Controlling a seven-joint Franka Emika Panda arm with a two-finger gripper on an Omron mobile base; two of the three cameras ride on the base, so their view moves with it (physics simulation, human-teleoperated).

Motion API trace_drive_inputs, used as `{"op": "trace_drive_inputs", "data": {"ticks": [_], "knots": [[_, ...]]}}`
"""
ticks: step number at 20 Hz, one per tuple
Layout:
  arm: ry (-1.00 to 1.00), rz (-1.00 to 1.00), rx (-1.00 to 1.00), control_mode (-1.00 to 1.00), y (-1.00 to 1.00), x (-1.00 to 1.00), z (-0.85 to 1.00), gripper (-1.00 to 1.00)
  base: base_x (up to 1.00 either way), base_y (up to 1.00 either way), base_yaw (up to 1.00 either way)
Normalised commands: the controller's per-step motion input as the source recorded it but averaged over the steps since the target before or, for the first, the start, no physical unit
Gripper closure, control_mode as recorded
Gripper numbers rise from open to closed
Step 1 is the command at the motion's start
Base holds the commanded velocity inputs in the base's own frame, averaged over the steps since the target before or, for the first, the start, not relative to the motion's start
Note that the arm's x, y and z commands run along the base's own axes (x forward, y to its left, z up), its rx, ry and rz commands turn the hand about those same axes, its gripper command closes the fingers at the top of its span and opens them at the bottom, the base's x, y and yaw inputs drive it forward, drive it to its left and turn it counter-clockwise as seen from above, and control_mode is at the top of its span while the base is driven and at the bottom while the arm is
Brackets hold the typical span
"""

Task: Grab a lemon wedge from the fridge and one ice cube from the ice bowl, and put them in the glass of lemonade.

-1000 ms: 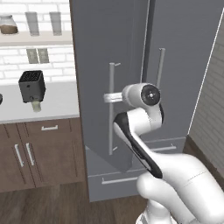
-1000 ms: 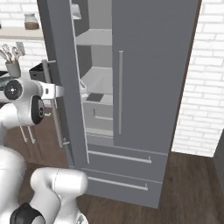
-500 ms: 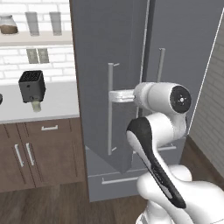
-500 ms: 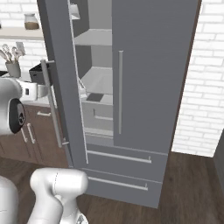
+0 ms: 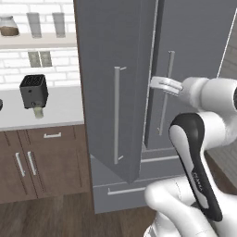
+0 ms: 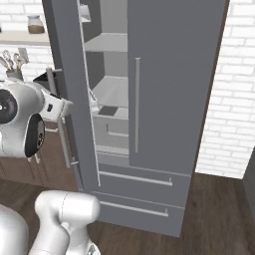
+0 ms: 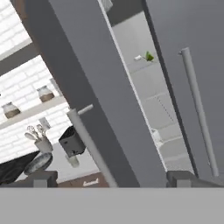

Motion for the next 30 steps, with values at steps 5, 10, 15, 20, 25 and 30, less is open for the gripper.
{"op": "trace_drive_inputs", "data": {"ticks": [5,10,15,20,25,30], "knots": [[0.08,-0.23,0.40,-1.00,-0.83,0.09,0.02,-1.00,0.00,0.00,0.00],[0.10,-0.28,0.38,-1.00,-0.62,0.19,-0.08,-1.00,0.00,0.00,0.00],[0.12,-0.23,0.41,-1.00,-0.21,0.28,-0.29,-1.00,0.00,0.00,0.00],[0.10,-0.11,0.46,-1.00,0.00,0.38,-0.31,-1.00,0.00,0.00,0.00],[0.08,0.04,0.41,-1.00,0.00,0.36,-0.07,-1.00,0.00,0.00,0.00],[0.05,0.19,0.22,-1.00,0.14,0.49,-0.15,-1.00,0.00,0.00,0.00]]}}
